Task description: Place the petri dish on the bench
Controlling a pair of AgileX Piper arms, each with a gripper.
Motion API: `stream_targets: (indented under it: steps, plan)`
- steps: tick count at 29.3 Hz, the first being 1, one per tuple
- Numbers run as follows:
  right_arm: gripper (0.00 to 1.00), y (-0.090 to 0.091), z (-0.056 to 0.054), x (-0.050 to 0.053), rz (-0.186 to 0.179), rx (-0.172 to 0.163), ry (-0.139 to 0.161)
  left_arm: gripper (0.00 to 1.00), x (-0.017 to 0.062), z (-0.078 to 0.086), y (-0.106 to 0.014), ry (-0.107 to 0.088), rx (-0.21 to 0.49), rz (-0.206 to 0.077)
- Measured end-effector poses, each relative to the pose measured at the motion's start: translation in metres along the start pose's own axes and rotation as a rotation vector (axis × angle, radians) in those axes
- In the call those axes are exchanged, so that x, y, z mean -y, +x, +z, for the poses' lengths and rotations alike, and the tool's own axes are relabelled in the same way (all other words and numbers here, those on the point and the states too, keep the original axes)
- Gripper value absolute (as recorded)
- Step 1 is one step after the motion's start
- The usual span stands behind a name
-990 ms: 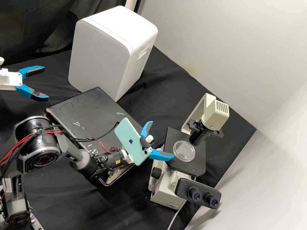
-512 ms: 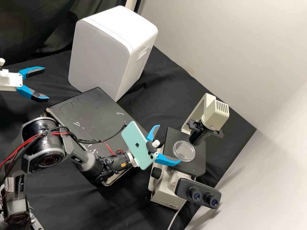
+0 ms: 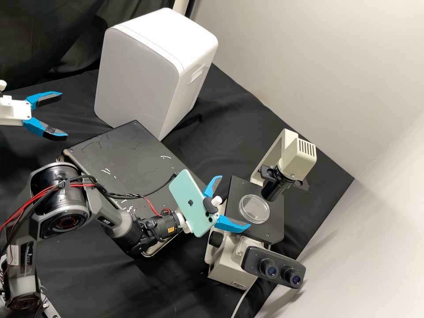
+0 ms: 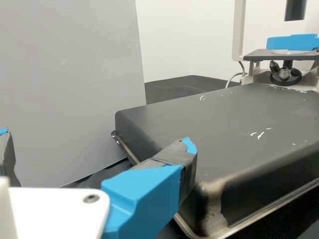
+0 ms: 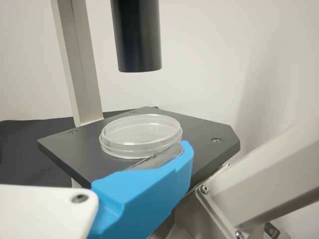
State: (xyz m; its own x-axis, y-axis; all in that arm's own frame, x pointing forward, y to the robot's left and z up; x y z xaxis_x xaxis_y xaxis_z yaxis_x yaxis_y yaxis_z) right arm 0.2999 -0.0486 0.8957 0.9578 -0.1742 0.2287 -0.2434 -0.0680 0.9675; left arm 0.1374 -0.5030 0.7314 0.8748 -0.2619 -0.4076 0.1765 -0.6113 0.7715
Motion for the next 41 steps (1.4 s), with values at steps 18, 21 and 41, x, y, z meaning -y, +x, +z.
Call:
stream_targets:
  steps: [18, 21, 41]
  plan:
    - [1.00, -0.010, -0.008, -0.010, 0.026, -0.007, 0.000, 1.00, 0.0002, 0.000, 0.000, 0.000, 0.000, -0.001]
    - [1.00, -0.010, -0.008, -0.010, 0.027, -0.008, 0.000, 1.00, 0.0002, 0.000, 0.000, 0.000, 0.000, -0.001]
    - [1.00, 0.031, 0.011, 0.035, 0.033, 0.034, -0.056, 1.00, 0.0006, 0.000, 0.000, 0.001, -0.001, -0.004]
